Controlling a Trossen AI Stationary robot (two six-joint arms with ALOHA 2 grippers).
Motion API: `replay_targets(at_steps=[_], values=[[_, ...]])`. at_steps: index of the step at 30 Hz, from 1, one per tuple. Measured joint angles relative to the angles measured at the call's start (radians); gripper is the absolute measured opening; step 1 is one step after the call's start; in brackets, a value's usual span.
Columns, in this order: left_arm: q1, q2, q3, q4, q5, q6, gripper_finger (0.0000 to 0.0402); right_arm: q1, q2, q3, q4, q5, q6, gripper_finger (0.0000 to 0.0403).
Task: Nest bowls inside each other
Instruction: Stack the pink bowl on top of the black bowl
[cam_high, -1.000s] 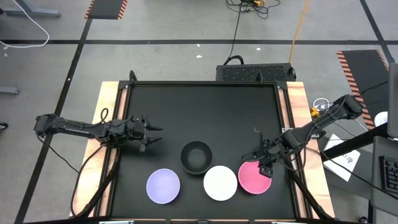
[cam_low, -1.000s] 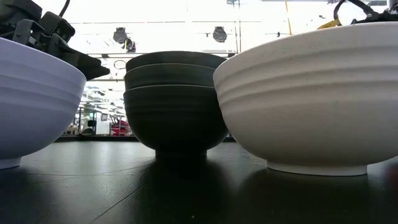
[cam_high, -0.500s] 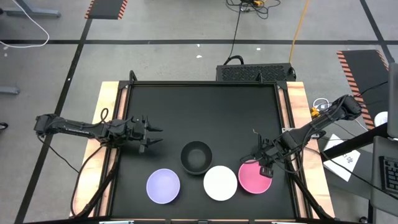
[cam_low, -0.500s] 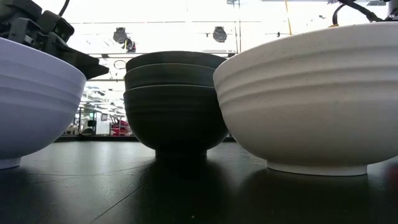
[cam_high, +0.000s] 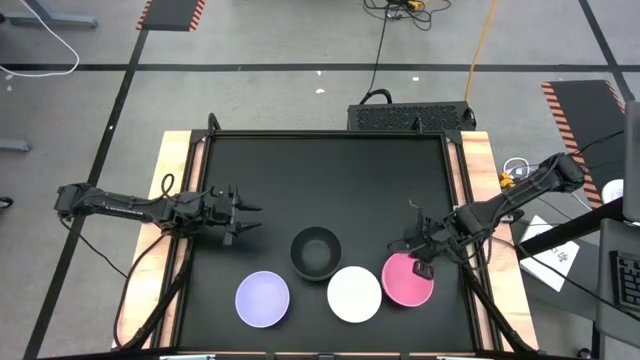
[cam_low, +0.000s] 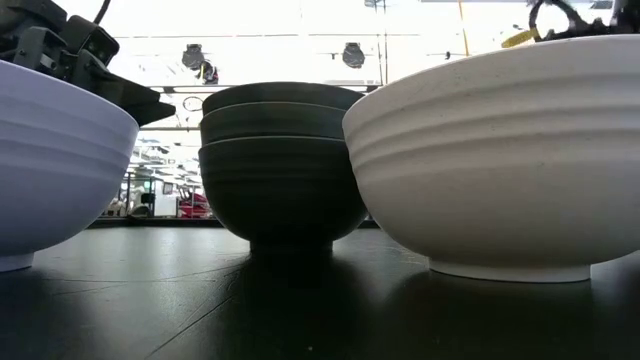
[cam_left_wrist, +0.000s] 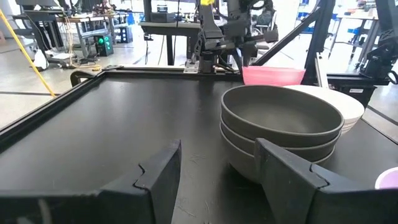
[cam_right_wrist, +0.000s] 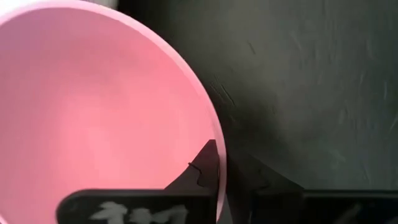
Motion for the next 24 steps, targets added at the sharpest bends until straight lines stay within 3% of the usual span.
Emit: replay_targets(at_steps=[7,14,24], values=[[0.000,0.000,0.000,0.002,0.000,0.005,0.0207,-0.020,-0.152,0.000,0.100,0.092,-0.124,0.0002],[0.000,0.000,0.000,0.003,0.000,0.007,0.0207,-0.108,-0.284,0.000,0.247,0.111,-0.376,0.0001],[0.000,0.000,0.000,0.002,0.017,0.032,0.0207,-0.252,-0.280,0.000,0.467,0.097,-0.695,0.0001]])
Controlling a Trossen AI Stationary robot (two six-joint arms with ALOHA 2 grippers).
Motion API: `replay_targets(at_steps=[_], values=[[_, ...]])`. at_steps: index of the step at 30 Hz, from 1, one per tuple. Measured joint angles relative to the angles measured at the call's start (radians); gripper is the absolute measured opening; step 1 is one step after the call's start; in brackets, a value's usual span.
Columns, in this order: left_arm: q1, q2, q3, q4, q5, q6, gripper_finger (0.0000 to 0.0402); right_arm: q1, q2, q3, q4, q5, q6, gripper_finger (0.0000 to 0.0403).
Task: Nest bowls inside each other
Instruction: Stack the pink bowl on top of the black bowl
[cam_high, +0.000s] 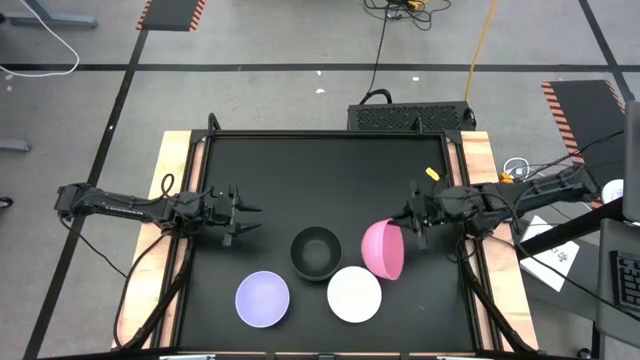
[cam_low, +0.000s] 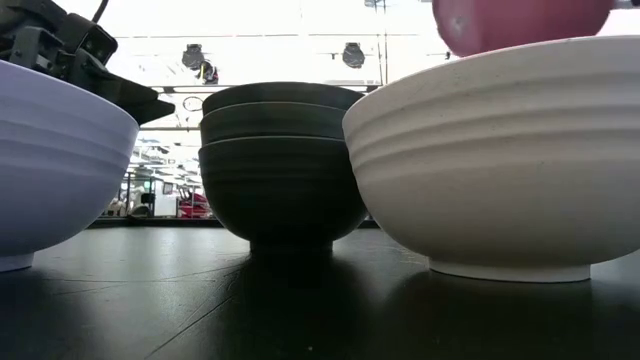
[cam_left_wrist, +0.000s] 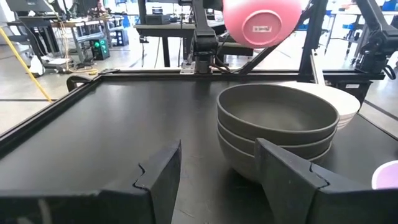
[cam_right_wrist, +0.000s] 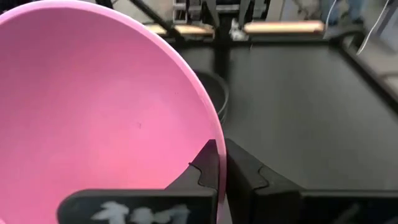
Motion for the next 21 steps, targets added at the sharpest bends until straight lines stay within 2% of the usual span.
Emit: replay_targets(at_steps=[6,11,16,21], values=[[0.000,0.000,0.000,0.007,0.000,0.010,0.0207,-0.122,0.013,0.000,0.054,-0.108,-0.074,0.0000],[0.000,0.000,0.000,0.008,0.000,0.017,0.0207,-0.212,0.011,0.081,-0.008,-0.216,-0.097,0.0000],[0.000,0.000,0.000,0.008,0.000,0.018,0.0207,-0.253,0.015,0.172,-0.096,-0.228,-0.130,0.0000],[0.000,0.000,0.000,0.007,0.000,0.025,0.0207,-0.277,0.024,0.236,-0.112,-0.243,-0.157,0.0000]])
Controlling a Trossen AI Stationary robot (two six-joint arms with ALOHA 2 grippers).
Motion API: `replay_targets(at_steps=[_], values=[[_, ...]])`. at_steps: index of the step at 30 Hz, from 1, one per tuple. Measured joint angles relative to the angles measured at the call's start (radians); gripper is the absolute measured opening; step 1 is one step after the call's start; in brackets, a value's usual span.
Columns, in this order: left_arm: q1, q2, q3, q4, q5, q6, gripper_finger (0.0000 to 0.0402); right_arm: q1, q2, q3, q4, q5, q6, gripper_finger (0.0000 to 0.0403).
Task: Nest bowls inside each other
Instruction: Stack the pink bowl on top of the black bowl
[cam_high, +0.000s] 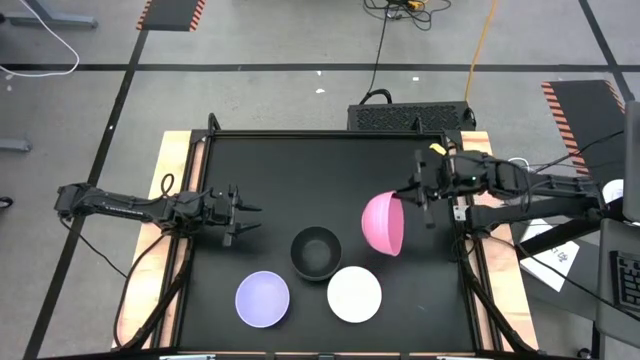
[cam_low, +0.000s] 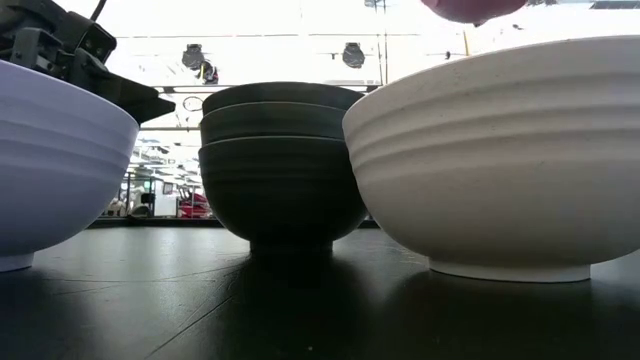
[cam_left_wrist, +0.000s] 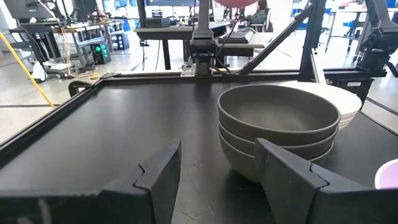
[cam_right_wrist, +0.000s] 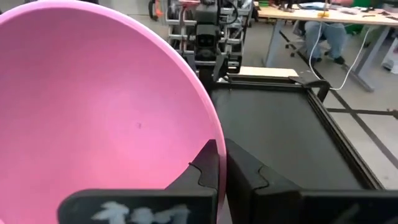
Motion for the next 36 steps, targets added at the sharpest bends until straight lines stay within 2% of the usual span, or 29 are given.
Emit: replay_targets(at_steps=[6,17,27,36], values=[[0.000,0.000,0.000,0.000,0.000,0.011,0.0207,-0.044,0.089,0.067,-0.001,-0.073,-0.013,0.0000],[0.000,0.000,0.000,-0.003,0.001,0.011,0.0207,-0.132,0.459,0.288,-0.059,-0.271,-0.022,0.0001],[0.000,0.000,0.000,-0.028,0.002,0.017,0.0207,-0.136,0.727,0.552,-0.289,-0.275,-0.034,0.0001],[0.000,0.000,0.000,-0.027,0.001,0.019,0.0207,-0.109,0.814,0.602,-0.295,-0.351,-0.040,0.0001]])
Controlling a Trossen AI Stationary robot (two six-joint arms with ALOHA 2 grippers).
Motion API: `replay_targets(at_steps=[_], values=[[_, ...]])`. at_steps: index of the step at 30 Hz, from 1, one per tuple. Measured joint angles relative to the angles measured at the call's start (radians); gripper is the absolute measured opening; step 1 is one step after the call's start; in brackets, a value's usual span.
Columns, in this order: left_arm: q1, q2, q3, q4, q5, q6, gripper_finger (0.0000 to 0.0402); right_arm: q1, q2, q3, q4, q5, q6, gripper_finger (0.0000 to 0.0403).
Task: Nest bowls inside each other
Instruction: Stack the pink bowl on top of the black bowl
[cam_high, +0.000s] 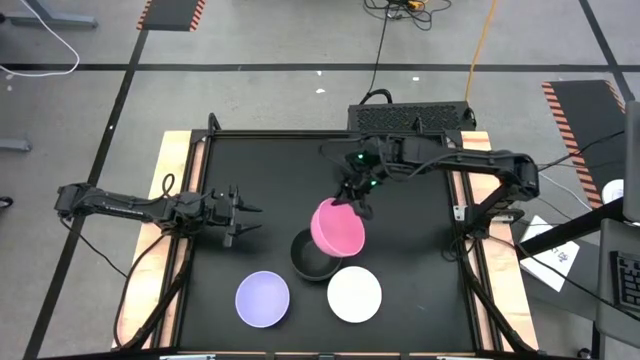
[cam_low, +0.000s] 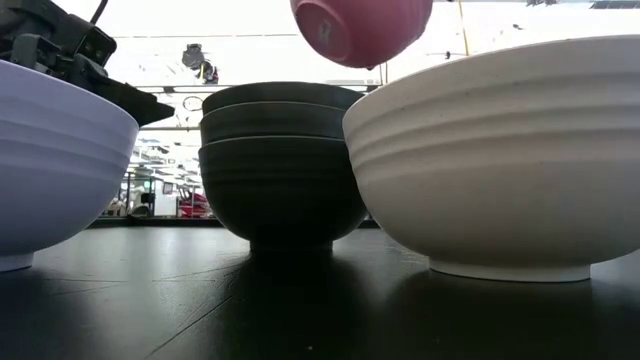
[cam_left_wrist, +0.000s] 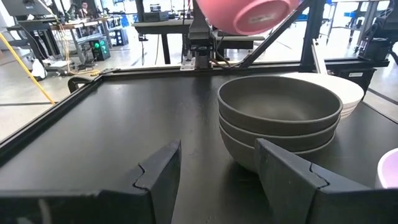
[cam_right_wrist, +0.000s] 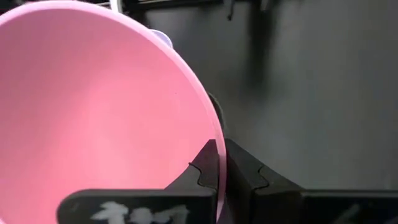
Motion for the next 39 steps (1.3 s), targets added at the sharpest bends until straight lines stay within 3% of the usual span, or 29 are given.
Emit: replay_targets(at_steps=[18,30,39], values=[[0.000,0.000,0.000,-0.001,0.000,0.003,0.0207,0.026,0.137,0.002,0.091,-0.001,-0.026,0.0001],[0.000,0.000,0.000,-0.021,0.006,0.014,0.0207,0.035,0.262,0.114,0.064,-0.029,-0.056,0.0002],[0.000,0.000,0.000,-0.029,0.009,0.021,0.0207,0.061,0.314,0.120,0.030,-0.028,-0.053,0.0002]])
